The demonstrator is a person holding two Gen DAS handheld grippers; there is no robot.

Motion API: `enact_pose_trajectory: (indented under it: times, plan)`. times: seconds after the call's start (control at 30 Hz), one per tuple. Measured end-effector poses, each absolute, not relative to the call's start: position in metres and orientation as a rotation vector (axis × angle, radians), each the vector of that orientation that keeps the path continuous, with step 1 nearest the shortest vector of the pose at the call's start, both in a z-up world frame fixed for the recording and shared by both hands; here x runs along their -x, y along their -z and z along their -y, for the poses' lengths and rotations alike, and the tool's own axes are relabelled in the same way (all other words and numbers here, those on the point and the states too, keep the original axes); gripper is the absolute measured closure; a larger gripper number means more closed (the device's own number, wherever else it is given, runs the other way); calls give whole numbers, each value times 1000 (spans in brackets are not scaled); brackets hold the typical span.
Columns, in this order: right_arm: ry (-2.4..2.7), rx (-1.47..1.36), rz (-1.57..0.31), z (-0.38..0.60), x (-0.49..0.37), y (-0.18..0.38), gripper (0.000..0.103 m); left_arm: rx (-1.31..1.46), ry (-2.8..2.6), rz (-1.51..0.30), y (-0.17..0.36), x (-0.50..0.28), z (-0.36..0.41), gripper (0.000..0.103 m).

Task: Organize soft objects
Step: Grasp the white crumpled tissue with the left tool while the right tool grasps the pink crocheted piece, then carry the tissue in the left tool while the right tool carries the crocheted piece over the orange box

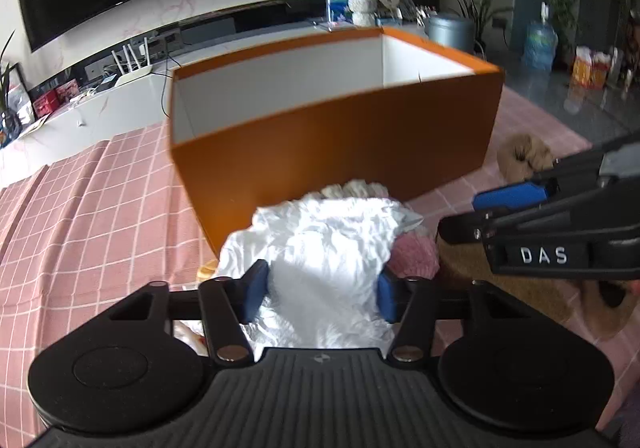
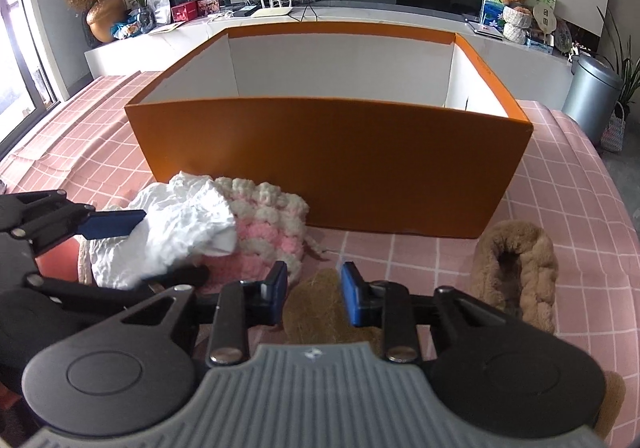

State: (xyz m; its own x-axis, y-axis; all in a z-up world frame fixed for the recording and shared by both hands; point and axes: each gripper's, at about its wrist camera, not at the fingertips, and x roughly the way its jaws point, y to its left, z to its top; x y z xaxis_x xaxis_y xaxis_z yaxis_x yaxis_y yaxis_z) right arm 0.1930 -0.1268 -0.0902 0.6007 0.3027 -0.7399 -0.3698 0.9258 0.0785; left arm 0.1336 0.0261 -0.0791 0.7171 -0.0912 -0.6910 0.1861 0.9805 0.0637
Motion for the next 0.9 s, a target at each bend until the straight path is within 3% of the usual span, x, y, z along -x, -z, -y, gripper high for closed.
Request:
enact_pose_trajectory:
  times: [0.03,0.13,0.17,0.3,0.37,0.53,0.63,0.87,0.9]
  plan:
    - [-391,83,-830,127,-191,88,61,-91,154,-747,73,-132,-32,63]
    - [-428,65,-806,123,-190,81,57,17,137,-726,59,-127,-53,82]
    - [-446,62,-802,120,-189,79,48,40,126,-711,54,-125,-59,83]
    - [-511,83,-807,98,-191,80,36,121,99,-686,43,-125,-81,86]
    - [-525,94,-828,85,-197,85,24,162,88,-678,42,-127,-91,86]
    - [-515,104,-901,66,-212,104,22,196,89,-672,44,-127,-97,86]
    - [-487,103,-921,67,-217,112,45,199,95,-670,46,-126,-98,86]
    - [-517,89,-904,80,-215,98,76,196,92,-642,41,-120,-98,86]
    - [-520,94,-892,82,-213,93,76,191,89,-631,39,-116,-97,86]
